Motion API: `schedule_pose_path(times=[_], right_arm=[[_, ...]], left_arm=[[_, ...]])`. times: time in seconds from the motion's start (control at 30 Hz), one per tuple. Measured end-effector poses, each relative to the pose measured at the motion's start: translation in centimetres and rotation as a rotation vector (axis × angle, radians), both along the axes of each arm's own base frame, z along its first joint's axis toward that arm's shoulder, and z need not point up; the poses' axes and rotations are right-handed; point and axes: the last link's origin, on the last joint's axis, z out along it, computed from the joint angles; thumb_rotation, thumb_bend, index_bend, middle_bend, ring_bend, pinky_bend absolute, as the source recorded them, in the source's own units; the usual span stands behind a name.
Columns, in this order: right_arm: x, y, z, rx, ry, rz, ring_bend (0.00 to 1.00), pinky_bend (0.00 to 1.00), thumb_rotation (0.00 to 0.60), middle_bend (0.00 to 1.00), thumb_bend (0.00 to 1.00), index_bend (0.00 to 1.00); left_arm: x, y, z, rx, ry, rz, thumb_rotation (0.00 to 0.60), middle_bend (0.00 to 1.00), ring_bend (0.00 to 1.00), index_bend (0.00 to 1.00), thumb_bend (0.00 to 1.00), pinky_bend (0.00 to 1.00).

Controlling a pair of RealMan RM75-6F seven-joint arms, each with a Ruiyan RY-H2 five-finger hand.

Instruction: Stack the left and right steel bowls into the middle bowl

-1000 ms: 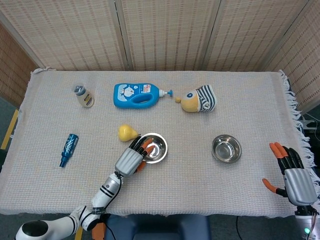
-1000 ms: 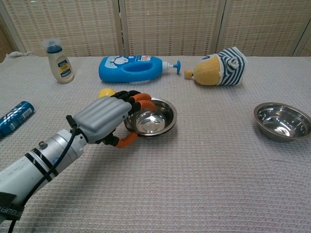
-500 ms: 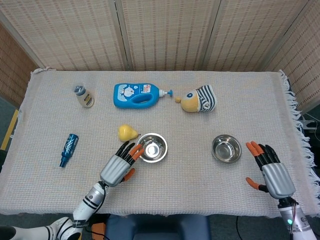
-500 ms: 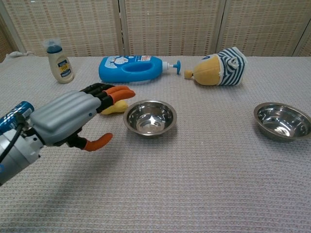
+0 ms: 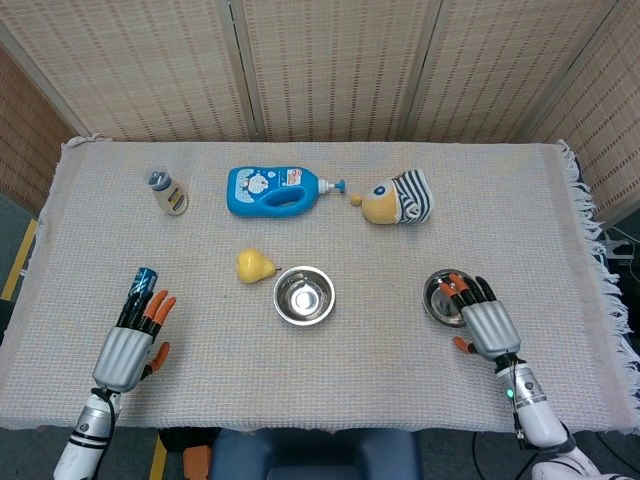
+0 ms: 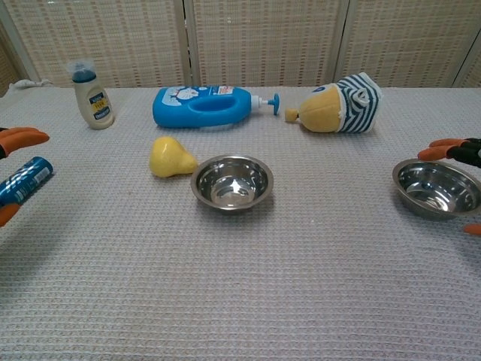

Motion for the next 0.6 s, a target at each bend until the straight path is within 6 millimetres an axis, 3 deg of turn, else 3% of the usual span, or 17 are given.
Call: schedule_pose_path(times=[0.17, 0.3, 0.5, 0.6], right_arm=[[-0.5, -0.6, -1.3, 0.007, 0.033, -0.027, 0.0, 0.0, 0.6, 0.0, 0.16, 0.42], [-0.6, -0.9, -1.8, -0.001, 0.038, -0.03, 0.0, 0.0, 0.6, 0.0, 0.25, 0.61], [-0.1, -1.0, -2.0, -0.022, 0.017, -0.012, 0.0, 0.0, 0.6, 0.01, 0.38, 0.71], [0.8, -0.7, -1.8, -0.032, -0.015, 0.024, 0.0, 0.0, 0.6, 0.01, 0.39, 0.71]], left_arm=[[-0.4, -0.1, 0.4, 0.002, -0.007, 0.0, 0.6, 0.0, 0.0, 0.0, 0.43, 0.04], [-0.7, 0.0, 0.7, 0.008, -0.011, 0.001, 0.6, 0.0, 0.0, 0.0, 0.43, 0.04], [-1.2, 0.0, 1.0, 0.017, -0.018, 0.013, 0.6, 0.0, 0.0, 0.0, 0.43, 0.04], [-1.3, -0.1, 1.2, 0.024, -0.022, 0.011, 0.6, 0.0, 0.0, 0.0, 0.43, 0.04]])
